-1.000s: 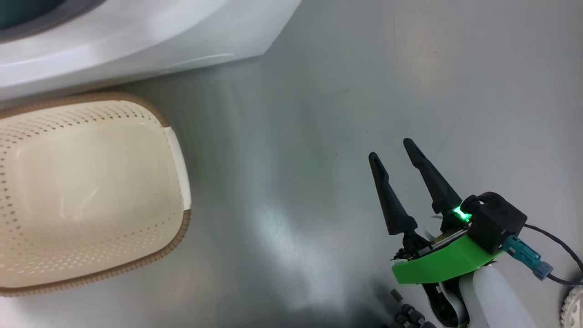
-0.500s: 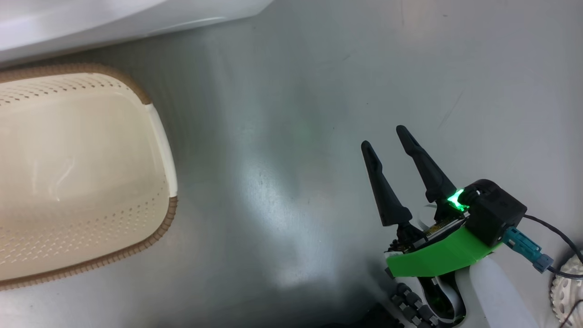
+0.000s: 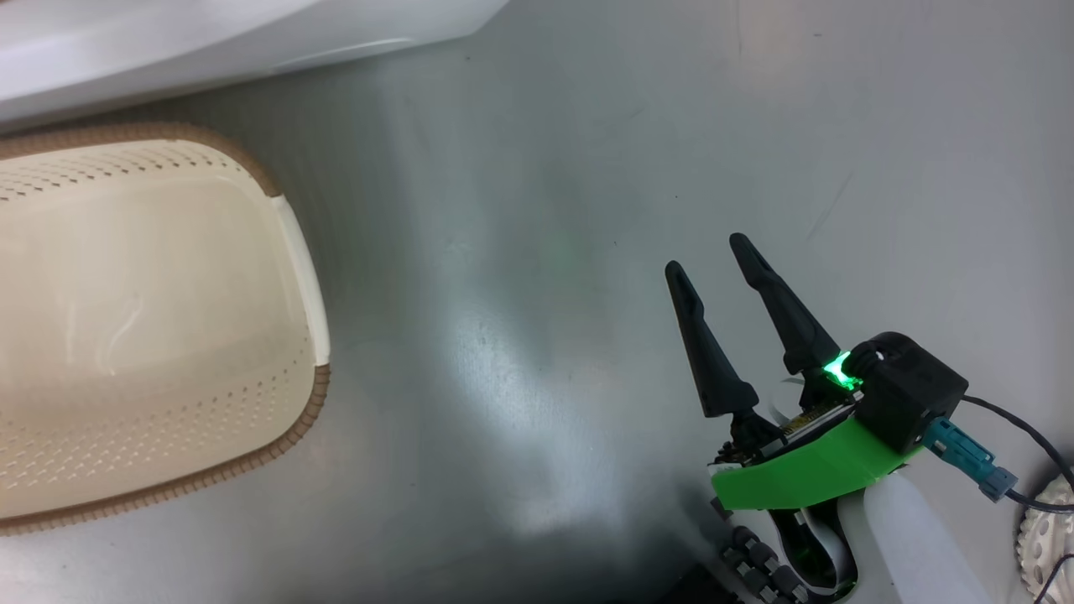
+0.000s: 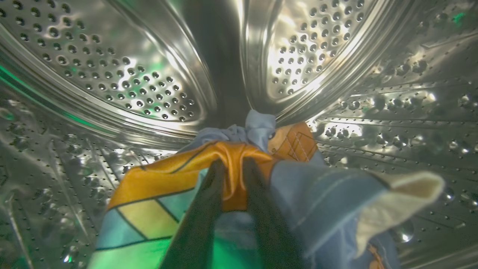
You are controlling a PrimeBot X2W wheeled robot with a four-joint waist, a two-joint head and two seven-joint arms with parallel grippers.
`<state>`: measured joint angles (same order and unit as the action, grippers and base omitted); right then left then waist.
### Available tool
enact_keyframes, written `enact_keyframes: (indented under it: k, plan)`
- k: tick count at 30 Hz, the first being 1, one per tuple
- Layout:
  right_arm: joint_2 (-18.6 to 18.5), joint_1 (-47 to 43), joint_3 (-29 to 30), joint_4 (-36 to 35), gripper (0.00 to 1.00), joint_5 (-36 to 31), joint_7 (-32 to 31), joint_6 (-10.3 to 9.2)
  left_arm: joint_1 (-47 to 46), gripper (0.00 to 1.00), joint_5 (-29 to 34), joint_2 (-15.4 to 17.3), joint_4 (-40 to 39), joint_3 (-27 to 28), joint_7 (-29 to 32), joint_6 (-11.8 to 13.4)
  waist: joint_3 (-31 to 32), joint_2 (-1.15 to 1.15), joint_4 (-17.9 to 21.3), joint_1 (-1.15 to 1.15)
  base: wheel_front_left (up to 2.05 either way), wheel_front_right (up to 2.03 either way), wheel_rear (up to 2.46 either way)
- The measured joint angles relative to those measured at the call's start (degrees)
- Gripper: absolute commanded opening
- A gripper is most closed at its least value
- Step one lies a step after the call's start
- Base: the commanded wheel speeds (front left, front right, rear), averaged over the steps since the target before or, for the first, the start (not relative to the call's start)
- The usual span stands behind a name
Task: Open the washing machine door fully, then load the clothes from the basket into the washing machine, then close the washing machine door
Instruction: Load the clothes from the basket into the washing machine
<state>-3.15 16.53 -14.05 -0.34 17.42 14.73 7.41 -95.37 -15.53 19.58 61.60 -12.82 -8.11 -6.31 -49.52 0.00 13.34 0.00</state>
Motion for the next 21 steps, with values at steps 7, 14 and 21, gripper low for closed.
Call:
enact_keyframes:
  k: [7,14,21]
  plan:
    - [-0.01,0.01,0.49,0.57,1.00,-0.45,0.00,0.00,1.04,1.00,-0.66,-1.52,2.91,0.24,-3.08,1.11,2.12,0.00,-0.97,0.00,0.00,0.00,0.00]
    - [-0.04,-0.01,1.94,0.99,1.00,-1.27,0.00,0.00,6.08,1.00,-1.80,-4.28,3.72,0.29,-5.26,2.87,5.05,0.00,-2.40,0.00,0.00,0.00,0.00]
    - [-0.04,-0.15,2.65,1.51,1.00,-1.78,0.00,0.00,12.04,1.00,-3.03,-6.48,3.24,0.24,-6.11,3.12,9.23,0.00,-4.40,0.00,0.00,0.00,0.00]
